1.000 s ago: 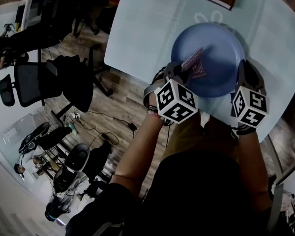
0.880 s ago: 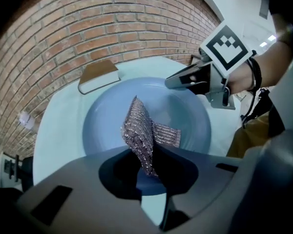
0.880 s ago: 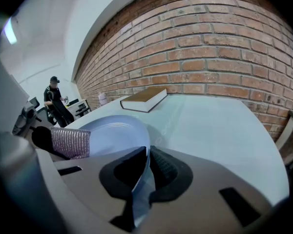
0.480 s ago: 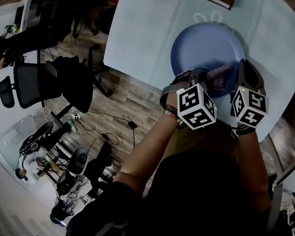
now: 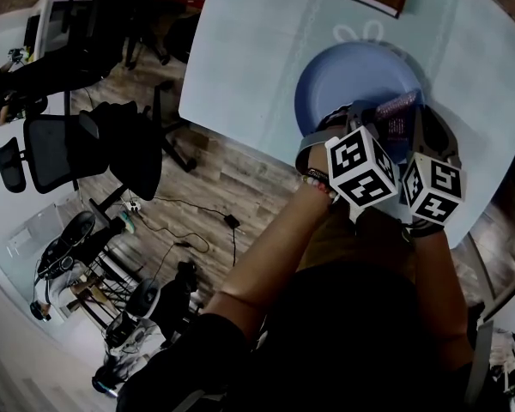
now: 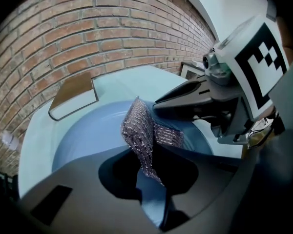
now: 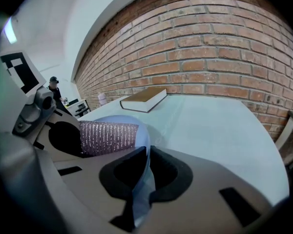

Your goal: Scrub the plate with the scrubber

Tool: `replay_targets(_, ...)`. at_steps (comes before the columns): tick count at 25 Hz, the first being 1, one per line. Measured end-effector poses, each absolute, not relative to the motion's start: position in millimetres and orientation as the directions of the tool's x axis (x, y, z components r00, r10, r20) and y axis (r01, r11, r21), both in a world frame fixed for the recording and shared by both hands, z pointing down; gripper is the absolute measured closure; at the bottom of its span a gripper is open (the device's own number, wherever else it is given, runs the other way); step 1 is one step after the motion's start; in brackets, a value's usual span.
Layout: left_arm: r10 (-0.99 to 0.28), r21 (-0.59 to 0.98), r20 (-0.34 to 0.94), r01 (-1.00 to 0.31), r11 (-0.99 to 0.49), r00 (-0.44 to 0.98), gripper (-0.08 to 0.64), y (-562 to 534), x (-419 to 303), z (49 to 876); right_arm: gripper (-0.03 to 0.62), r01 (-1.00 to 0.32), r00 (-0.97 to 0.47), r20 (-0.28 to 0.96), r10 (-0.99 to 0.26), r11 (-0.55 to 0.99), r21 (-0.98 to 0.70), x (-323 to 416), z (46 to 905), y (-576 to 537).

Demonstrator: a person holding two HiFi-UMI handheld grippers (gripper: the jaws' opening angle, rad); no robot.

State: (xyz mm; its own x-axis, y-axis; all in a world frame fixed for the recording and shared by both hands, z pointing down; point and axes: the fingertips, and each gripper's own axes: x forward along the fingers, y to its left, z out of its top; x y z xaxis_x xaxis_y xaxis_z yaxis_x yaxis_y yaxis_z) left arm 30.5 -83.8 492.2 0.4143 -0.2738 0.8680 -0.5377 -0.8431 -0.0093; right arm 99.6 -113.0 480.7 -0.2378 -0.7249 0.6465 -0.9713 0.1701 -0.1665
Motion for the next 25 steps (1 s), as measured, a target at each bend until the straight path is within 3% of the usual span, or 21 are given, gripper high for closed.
replay_targets(16, -0.376, -0.110, 0.856, -0.585, -0.803, 0.355, 0.482, -139, 19, 486, 0.544, -0.969, -0.247, 0.650, -0.718, 0.182, -0.167, 101, 477, -111)
replay_targets(25, -0.433, -0.206, 0.870, -0.622, -0.755, 0.238, 0.483, -164, -26, 484, 0.543, -0.969, -0.248, 0.653, -0.716, 0.182, -0.169, 101, 476, -113)
